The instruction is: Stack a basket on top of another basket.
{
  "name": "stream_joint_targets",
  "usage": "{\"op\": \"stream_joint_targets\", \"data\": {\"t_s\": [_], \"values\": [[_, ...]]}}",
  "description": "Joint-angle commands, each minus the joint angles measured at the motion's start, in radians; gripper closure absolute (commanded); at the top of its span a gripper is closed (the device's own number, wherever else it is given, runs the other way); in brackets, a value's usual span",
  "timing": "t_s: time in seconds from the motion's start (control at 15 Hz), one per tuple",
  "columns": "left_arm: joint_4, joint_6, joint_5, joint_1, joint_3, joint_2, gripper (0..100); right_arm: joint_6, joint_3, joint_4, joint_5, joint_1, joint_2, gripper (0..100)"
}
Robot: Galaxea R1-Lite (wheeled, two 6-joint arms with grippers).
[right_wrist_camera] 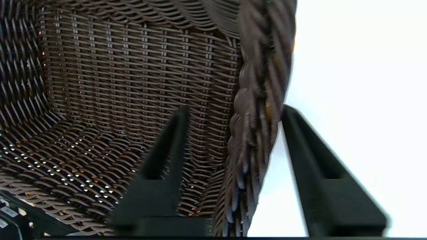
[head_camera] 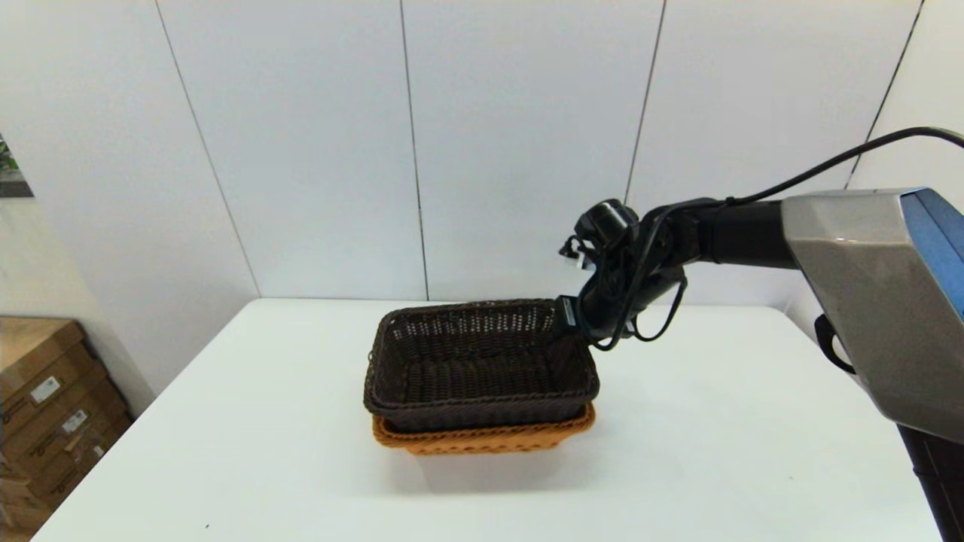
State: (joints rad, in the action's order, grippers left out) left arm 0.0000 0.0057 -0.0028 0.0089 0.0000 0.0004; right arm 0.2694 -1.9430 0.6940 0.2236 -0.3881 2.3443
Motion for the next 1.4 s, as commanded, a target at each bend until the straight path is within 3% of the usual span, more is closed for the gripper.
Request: {"op": "stream_joint_targets", "data": {"t_s": [0.07, 0.4, 0.73, 1.13, 1.4], "values": [[0.0, 0.0, 0.0, 0.0, 0.002, -0.002, 0, 0.005, -0.001, 0.004, 0.0, 0.003, 0.0, 0], [0.0, 0.0, 0.0, 0.0, 0.002, -0.002, 0, 0.004, 0.002, 0.007, -0.004, 0.055, -0.037, 0], [0.0, 0.0, 0.0, 0.0, 0.002, -0.002, 0, -0.01, 0.076, 0.022, -0.001, 0.19, -0.175, 0], [0.0, 0.0, 0.0, 0.0, 0.002, -0.002, 0, -0.052, 0.395, 0.01, -0.013, 0.265, -0.525, 0], [0.0, 0.0, 0.0, 0.0, 0.002, -0.002, 0, -0.048, 0.69, -0.08, -0.119, 0.272, -0.778, 0]]}}
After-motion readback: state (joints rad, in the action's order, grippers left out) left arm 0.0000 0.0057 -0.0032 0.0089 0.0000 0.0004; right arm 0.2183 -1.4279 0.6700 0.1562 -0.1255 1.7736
